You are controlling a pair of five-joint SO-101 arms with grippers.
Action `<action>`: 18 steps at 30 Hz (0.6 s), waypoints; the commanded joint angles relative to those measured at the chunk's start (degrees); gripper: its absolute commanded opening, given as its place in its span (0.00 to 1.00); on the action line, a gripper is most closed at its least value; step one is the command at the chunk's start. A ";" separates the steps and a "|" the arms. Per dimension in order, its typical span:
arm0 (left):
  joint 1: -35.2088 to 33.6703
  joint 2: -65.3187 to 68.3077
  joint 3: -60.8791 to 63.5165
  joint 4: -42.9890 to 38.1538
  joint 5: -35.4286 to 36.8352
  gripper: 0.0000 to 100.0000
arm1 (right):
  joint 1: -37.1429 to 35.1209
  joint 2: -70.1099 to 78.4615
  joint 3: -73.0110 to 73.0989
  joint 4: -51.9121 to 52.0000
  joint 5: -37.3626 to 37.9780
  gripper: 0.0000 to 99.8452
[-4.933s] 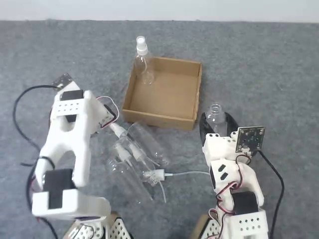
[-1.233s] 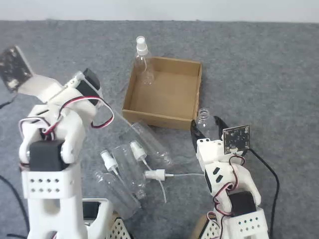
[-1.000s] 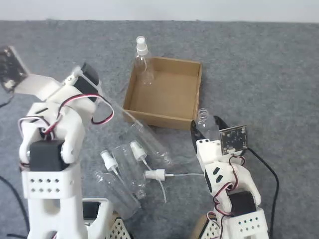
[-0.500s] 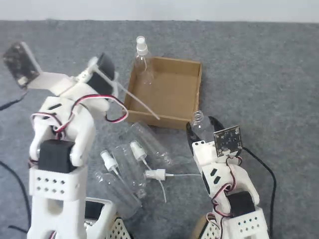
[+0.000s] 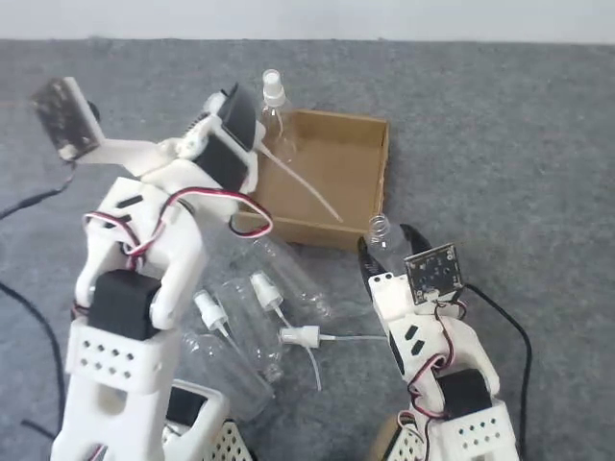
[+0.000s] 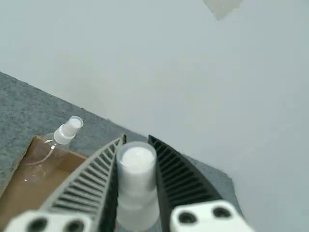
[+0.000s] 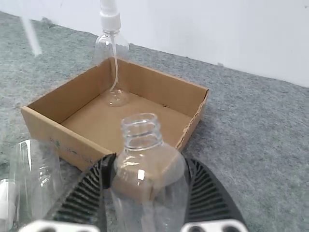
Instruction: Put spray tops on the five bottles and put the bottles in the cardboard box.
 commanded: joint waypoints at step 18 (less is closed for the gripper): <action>3.08 -2.20 10.15 -13.27 0.35 0.01 | -5.05 -1.01 1.32 0.31 3.34 0.01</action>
